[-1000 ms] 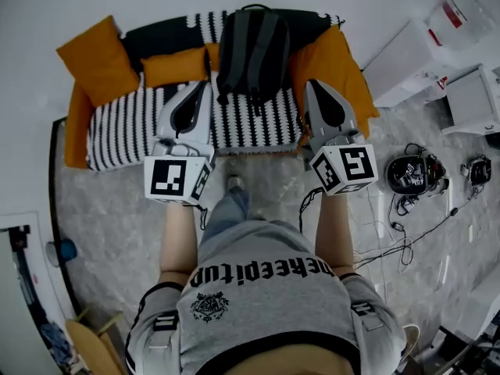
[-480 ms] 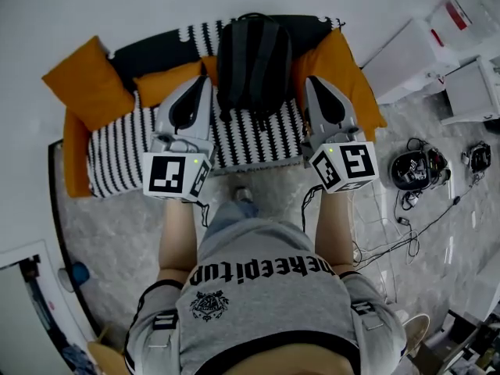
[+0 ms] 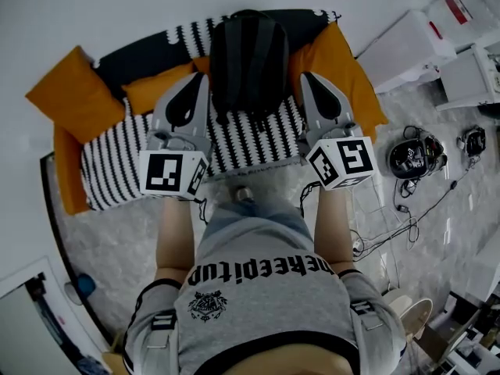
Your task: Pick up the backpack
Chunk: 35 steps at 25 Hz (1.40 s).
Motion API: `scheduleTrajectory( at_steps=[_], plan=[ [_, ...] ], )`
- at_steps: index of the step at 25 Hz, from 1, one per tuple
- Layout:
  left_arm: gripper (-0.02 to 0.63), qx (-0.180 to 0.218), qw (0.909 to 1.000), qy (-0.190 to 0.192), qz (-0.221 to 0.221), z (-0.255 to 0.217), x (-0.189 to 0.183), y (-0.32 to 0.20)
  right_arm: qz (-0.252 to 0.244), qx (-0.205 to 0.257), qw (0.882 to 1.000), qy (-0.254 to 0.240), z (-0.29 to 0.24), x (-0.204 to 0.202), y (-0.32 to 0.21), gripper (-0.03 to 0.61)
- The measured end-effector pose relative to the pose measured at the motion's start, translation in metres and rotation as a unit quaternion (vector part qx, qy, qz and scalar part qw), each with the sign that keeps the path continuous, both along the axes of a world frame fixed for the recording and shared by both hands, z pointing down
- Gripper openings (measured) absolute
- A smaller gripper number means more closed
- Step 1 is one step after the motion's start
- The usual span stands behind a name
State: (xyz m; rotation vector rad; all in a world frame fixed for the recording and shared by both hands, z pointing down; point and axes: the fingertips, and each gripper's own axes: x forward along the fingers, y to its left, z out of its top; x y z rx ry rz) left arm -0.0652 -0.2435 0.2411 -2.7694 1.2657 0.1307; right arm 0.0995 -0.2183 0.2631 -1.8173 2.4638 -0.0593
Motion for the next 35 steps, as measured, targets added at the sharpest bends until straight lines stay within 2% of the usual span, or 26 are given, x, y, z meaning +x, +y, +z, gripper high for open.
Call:
scheduleTrajectory(
  at_steps=[10,21,28,35],
  plan=[
    [0.02,-0.037,0.9993,-0.002,-0.01,0.025,0.007,-0.033,-0.013,-0.048,0.999,-0.002,0.032,0.005,-0.036,0.003],
    [0.02,-0.048,0.998,-0.005,-0.041,0.035,0.029,-0.085,-0.042,-0.092,0.995,0.02,0.057,0.026,-0.111,0.003],
    [0.02,-0.077,0.9952,-0.016,-0.059,0.062,0.035,-0.109,-0.055,-0.146,0.987,0.024,0.101,0.037,-0.144,0.003],
    [0.02,-0.111,0.9911,-0.02,-0.072,0.093,0.036,-0.12,-0.073,-0.203,0.976,0.018,0.151,0.035,-0.154,0.003]
  ],
)
